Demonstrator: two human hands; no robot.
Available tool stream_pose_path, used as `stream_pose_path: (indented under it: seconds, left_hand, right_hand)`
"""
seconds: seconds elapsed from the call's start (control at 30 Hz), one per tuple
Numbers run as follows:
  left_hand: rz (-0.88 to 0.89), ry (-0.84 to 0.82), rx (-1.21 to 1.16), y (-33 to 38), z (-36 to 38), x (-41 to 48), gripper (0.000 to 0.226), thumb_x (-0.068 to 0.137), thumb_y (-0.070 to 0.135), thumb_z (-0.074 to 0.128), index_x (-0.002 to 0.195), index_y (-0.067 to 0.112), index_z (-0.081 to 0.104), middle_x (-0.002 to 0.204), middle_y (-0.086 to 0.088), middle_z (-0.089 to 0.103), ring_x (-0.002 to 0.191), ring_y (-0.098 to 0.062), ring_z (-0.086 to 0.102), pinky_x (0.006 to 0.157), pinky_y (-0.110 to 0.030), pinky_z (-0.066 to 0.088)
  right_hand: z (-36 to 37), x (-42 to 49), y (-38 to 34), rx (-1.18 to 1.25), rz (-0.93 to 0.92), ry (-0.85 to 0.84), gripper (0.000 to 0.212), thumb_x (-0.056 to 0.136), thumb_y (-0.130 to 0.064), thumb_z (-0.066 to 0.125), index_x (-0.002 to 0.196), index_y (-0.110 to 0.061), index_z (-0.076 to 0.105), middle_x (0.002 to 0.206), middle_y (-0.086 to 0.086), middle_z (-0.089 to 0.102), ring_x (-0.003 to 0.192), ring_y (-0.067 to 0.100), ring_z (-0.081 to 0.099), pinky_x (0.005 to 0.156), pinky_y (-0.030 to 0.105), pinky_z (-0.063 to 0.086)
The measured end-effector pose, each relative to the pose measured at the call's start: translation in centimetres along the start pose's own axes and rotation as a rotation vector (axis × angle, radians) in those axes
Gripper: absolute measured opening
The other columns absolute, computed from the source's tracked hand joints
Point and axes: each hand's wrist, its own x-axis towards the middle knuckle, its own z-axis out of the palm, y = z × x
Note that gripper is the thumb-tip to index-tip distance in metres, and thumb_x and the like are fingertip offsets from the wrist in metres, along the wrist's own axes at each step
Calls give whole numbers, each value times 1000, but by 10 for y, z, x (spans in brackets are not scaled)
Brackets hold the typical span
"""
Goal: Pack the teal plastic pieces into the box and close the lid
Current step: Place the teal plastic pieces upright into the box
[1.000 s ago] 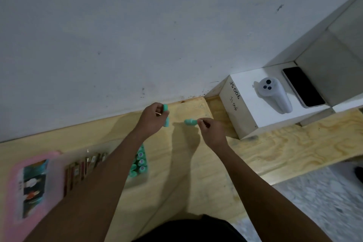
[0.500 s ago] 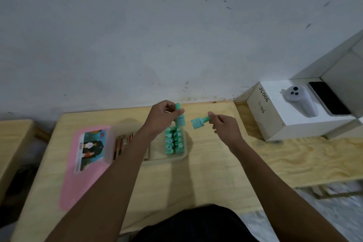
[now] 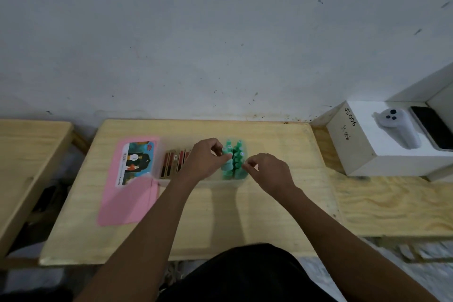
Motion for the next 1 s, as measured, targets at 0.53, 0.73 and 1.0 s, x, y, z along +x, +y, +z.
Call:
stream_pose_path:
  seconds: [0.53,0.73,1.0]
  left_hand:
    - [-195,-24,115,-22,36,-9,23,76,33,71,67,15,61,62,1,61,62,-17,59,61,-30,49]
    - [-281,-44,144,-24,47,-8,21,73,32,69,58,20,60,69,4,67,70,-17,65,66,-32,53]
    - [-336,-64,139,-25,55,-6,17,73,29,71,62,22,60,75,1,68,74,-20,65,69,-31,53]
  right_hand:
    - [28,21,-15,-258,131,-173,25,87,-43,62,92,-20,71,87,-1,71,82,21,67,62,28,35]
    - [32,18,-12,-203,187,-149,27,87,-40,59,101,-19,69,96,0,71,87,23,69,66,28,43]
    - [33,16,-11,-187,173,-136,31,89,-44,57,107,-21,68,103,0,71,94,22,68,73,31,46]
